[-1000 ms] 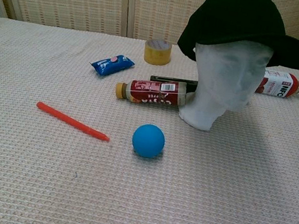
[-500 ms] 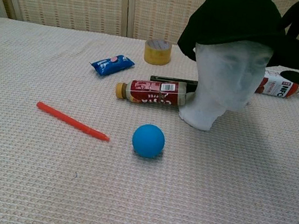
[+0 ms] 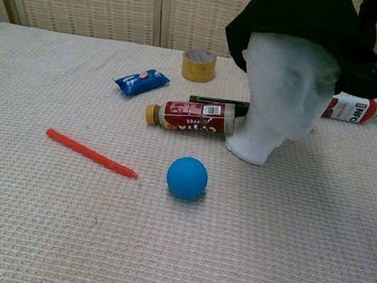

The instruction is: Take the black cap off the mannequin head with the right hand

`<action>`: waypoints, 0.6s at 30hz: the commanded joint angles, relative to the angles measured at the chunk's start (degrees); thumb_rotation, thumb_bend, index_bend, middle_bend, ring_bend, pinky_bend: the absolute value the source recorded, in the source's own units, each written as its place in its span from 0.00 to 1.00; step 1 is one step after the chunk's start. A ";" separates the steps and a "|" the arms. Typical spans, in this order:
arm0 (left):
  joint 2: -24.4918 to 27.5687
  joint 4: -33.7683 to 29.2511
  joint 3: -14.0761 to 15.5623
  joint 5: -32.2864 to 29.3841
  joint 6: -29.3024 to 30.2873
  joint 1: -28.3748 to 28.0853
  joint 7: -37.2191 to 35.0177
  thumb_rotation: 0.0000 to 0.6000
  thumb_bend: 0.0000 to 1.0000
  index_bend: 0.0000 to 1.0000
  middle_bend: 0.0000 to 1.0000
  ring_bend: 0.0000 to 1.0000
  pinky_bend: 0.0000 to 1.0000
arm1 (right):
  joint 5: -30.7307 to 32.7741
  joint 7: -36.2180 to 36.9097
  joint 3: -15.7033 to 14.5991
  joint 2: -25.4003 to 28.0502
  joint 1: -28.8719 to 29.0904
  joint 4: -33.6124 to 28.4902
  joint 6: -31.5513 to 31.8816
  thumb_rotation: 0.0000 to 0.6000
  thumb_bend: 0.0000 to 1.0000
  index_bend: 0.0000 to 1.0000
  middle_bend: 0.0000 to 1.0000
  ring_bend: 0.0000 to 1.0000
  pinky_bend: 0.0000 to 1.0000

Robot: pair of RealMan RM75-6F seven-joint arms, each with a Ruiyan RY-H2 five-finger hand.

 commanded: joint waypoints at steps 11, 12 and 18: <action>-0.08 0.11 -0.03 -0.45 -0.95 -0.29 -0.20 1.00 0.08 0.28 0.18 0.14 0.20 | -1.72 0.54 2.37 -0.36 2.54 3.95 3.52 1.00 0.53 0.86 0.75 0.95 1.00; -0.10 0.11 -0.06 -0.46 -1.03 -0.35 -0.19 1.00 0.08 0.28 0.18 0.14 0.20 | -1.63 0.30 2.85 -0.04 2.91 4.05 3.53 1.00 0.53 0.86 0.75 0.95 1.00; -0.30 0.08 -0.09 -0.41 -1.38 -0.64 0.15 1.00 0.08 0.28 0.18 0.14 0.20 | 0.28 -0.54 5.90 2.03 5.06 4.58 2.41 1.00 0.54 0.86 0.75 0.95 1.00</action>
